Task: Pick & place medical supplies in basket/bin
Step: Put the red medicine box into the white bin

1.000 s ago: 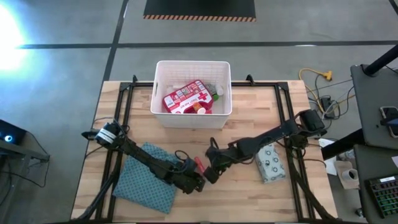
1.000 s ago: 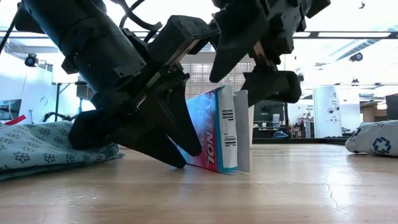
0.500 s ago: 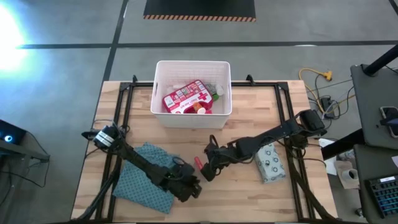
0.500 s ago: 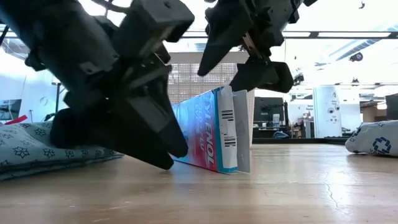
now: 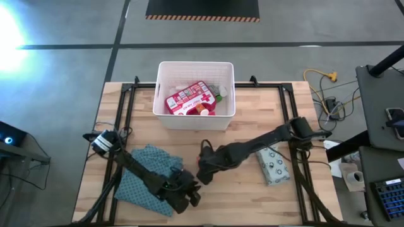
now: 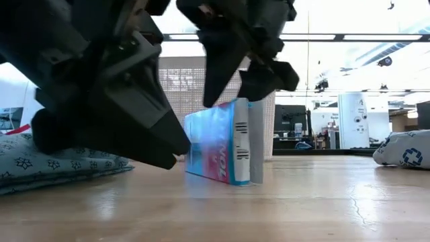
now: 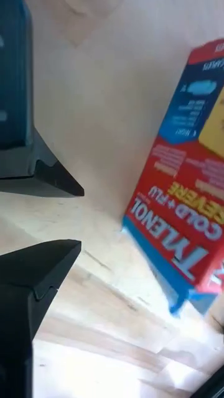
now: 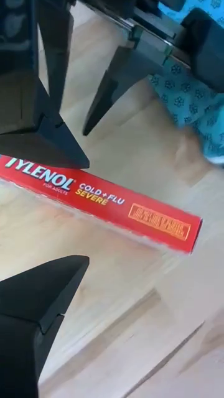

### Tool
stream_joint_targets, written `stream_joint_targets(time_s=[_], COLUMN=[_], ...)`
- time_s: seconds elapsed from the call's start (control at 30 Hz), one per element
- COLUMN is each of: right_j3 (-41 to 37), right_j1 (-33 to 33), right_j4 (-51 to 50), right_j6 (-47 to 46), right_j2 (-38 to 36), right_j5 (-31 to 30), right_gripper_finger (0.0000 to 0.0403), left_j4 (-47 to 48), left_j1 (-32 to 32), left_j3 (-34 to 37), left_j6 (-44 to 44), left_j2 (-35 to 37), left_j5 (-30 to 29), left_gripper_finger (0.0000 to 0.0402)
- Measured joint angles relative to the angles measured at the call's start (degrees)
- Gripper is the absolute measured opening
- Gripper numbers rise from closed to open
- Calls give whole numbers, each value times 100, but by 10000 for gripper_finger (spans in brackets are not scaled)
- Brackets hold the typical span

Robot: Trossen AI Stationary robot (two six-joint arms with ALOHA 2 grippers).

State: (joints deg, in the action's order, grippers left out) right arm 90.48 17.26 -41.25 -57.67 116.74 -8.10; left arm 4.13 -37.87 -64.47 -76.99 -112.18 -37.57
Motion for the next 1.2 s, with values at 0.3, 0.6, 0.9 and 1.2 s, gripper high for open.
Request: stream_joint_targets(time_s=[0.3, 0.6, 0.9, 1.2], right_j3=[930, 967, -133, -1528], right_j1=[-39, -82, -515, -828], right_j4=[-456, -1229, -545, 1476], right_j6=[242, 416, 1233, 1440], right_j2=[730, 544, 134, -278], right_j5=[222, 17, 1239, 2209], right_gripper_finger=[231, 231, 230, 230], left_j4=[40, 44, -48, -58], left_j1=[-158, -159, 79, 388], left_j3=[2, 0, -10, -42], left_j6=[-23, -104, -170, 17], left_j2=[55, 79, 79, 46], left_j5=[-184, -361, -358, 83], left_gripper_finger=[102, 102, 102, 102])
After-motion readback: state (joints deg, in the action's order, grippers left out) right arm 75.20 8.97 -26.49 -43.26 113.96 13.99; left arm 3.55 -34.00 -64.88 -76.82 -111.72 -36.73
